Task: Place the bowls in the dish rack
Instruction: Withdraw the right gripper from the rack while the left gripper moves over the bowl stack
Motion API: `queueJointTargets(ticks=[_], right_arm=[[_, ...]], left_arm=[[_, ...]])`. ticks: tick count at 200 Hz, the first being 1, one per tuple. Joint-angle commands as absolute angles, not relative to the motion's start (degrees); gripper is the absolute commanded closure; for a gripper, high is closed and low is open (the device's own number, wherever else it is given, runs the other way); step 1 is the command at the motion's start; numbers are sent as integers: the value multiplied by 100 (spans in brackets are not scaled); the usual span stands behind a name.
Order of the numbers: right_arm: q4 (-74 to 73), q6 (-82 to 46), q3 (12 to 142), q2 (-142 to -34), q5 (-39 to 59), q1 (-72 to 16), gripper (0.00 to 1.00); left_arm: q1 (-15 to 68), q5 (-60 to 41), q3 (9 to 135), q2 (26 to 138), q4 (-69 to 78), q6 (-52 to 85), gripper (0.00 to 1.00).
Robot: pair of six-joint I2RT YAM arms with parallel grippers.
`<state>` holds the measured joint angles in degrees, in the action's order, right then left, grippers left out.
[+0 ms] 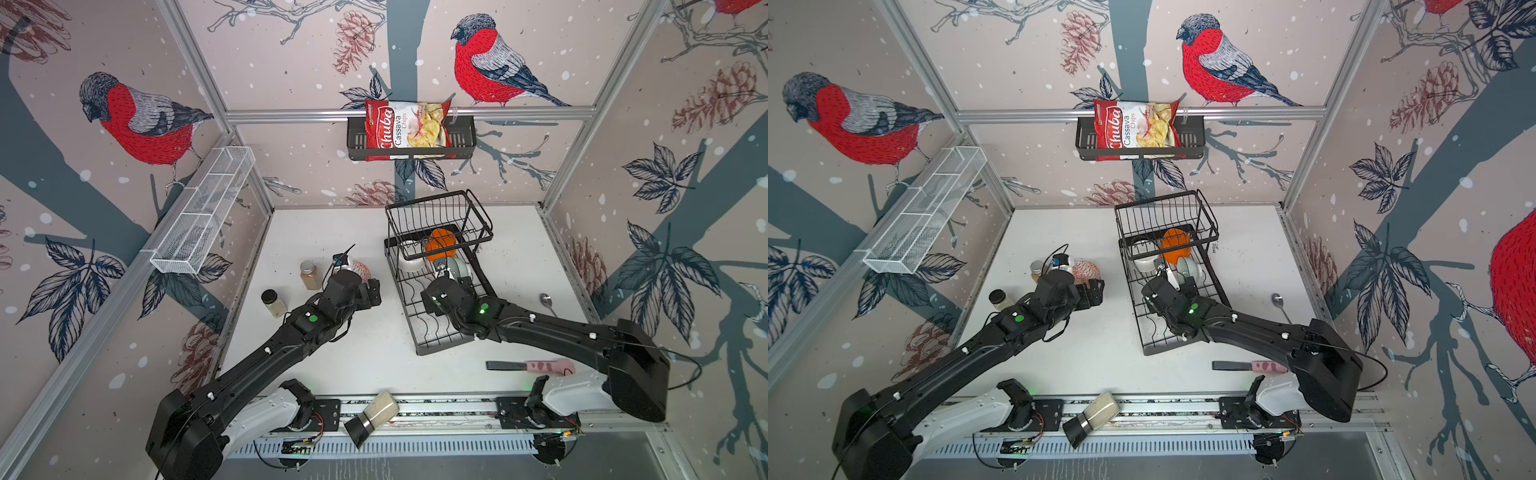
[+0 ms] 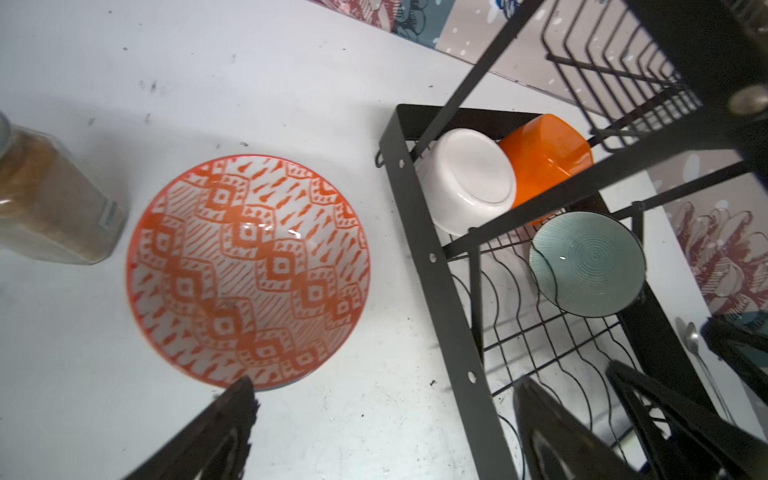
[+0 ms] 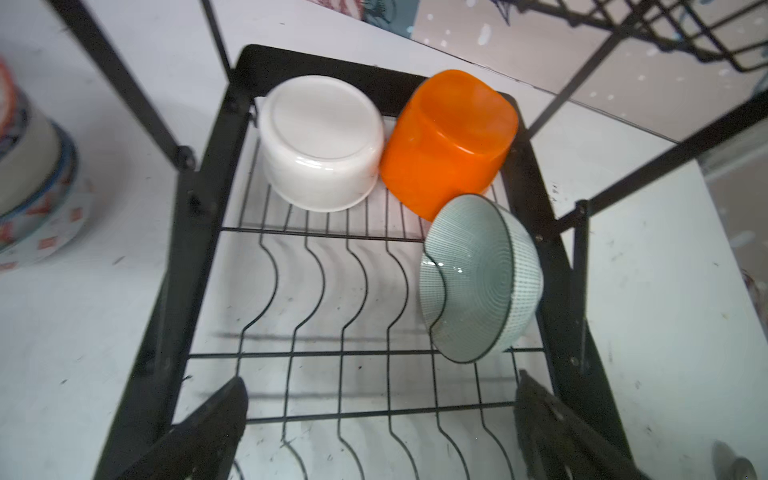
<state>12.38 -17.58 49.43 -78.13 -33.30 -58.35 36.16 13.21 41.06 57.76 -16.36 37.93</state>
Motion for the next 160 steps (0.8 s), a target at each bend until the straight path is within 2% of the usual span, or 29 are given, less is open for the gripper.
queueJointTargets(ticks=[1,26,60,94,160], right_arm=[[884,-1371,4849,-7589,-2486,-5916,0],[669,-1183,4703,-7323,-2022,-6001,1],[575,-1169,4595,-7207,-1934,-6024,1],[479,-1176,4522,-7207,-1839,-6052,0],[380,-1317,4492,-7205,-1832,-6178,0]], left_arm=[[3442,1280,4262,5757,-2049,3980,4],[3242,1383,4512,5872,-2526,4034,5],[3088,1739,4991,6189,-3246,3917,8],[2924,2053,5457,6633,-3821,3791,15],[2832,2337,5686,7297,-3960,3706,30]])
